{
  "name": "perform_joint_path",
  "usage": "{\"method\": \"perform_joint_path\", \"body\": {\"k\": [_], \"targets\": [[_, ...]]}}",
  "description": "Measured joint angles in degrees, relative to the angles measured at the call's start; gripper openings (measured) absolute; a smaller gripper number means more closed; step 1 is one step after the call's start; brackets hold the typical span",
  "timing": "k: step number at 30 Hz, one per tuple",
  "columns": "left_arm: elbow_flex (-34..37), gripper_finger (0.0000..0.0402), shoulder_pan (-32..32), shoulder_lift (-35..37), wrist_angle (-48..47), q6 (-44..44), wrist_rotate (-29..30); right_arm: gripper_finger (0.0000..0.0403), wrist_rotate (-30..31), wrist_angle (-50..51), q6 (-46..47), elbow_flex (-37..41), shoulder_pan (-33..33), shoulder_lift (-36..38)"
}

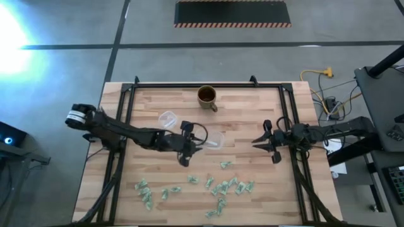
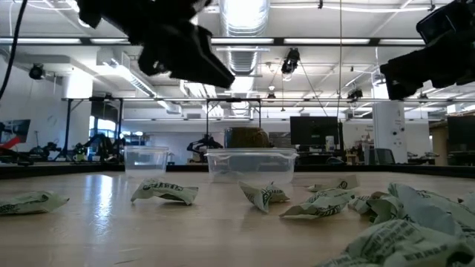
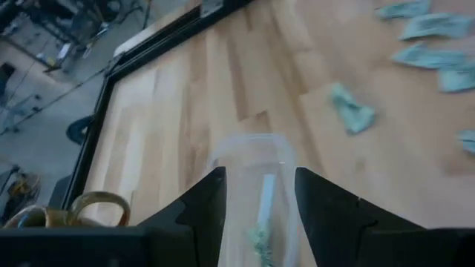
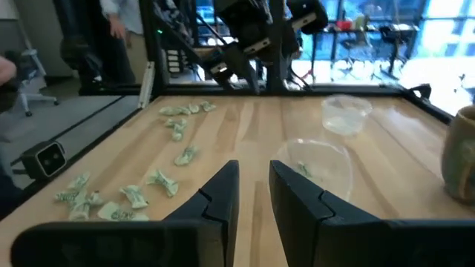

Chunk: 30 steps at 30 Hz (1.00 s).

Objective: Pick and place Stevia / Truvia into bins
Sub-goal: Put the green stevia packet into the transparent container

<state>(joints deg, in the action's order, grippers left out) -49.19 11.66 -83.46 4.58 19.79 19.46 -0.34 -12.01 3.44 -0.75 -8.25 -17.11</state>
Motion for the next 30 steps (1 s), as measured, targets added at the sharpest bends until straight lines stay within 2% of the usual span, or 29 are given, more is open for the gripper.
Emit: {"method": "perform_joint_path", "body": {"k": [8,15,24,30], "targets": [[0.09,0.0144,3.21,6.07,-4.76,-1.75,-0.04,0.0068,-1.47,-13.13,-5.62,-0.70,0.00,-10.45],[1.54,0.0144,3.51,10.94,-15.18,-9.93,0.08,0.0068,-1.36,-14.51,-8.03,-6.95,-0.63,-19.14],[10.71,0.0144,6.67,17.08,-12.37,-15.96,-0.31,0.0068,-1.16,-11.99,-8.39,-17.87,-3.49,-39.47],[16.63,0.0144,9.26,21.84,-11.65,-21.94,-0.01,0.0068,-0.93,2.75,-5.82,-29.43,-4.66,-51.63]]}}
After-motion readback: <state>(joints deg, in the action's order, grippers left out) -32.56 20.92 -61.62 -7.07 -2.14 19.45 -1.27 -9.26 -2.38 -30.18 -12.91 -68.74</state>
